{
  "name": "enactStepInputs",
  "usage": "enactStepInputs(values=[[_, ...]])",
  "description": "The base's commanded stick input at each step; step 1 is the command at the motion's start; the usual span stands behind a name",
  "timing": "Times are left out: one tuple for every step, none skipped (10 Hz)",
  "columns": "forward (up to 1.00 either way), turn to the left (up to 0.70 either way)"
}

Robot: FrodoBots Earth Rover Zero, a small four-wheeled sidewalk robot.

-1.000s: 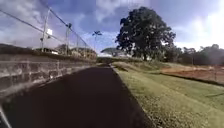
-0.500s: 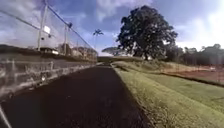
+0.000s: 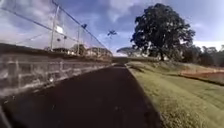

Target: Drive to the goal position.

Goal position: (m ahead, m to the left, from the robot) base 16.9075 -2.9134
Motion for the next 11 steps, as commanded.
enactStepInputs(values=[[0.7,0.0],[0.7,0.0],[0.7,0.0],[0.7,0.0],[0.7,0.0],[0.7,0.0],[0.7,0.0],[0.7,0.0],[0.7,0.0],[0.7,0.0],[0.7,0.0]])
